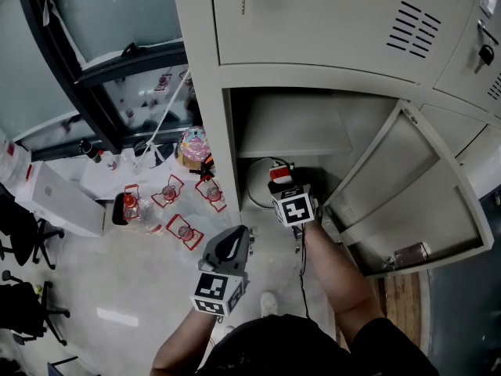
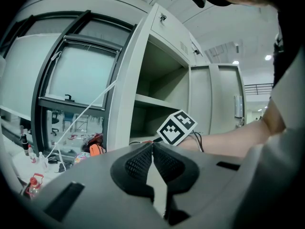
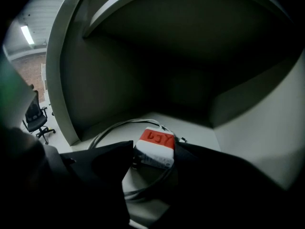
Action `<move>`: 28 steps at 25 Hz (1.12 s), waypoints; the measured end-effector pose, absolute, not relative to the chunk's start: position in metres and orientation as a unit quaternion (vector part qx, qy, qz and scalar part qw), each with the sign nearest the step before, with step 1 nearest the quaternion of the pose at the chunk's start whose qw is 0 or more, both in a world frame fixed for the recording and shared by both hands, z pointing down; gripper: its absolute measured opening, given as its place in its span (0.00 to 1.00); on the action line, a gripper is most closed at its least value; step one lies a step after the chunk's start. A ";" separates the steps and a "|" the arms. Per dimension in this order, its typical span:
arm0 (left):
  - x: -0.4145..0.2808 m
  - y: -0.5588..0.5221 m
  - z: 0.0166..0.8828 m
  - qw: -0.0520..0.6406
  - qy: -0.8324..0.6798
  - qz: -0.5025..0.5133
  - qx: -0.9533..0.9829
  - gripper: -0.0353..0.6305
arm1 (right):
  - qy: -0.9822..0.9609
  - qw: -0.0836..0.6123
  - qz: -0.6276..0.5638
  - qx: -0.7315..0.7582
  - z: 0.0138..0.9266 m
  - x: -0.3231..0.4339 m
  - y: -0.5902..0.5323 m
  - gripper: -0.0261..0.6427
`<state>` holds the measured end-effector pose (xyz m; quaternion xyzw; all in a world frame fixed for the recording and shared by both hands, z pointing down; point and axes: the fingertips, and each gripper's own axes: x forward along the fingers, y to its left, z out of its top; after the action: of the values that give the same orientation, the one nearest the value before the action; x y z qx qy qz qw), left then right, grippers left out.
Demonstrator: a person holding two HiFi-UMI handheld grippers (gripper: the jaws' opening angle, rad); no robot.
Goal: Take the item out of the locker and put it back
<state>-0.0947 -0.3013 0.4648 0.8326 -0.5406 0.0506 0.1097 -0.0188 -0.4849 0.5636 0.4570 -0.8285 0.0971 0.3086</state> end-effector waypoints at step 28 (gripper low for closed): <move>-0.120 -0.202 0.446 0.092 -0.512 0.044 0.853 0.07 | -0.847 0.148 0.023 0.511 0.461 -0.027 -0.333 0.04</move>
<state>-0.1201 -0.2018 0.4461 0.8526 -0.5125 0.0443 0.0919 -0.0266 -0.3331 0.4608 0.5108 -0.8466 0.0225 0.1479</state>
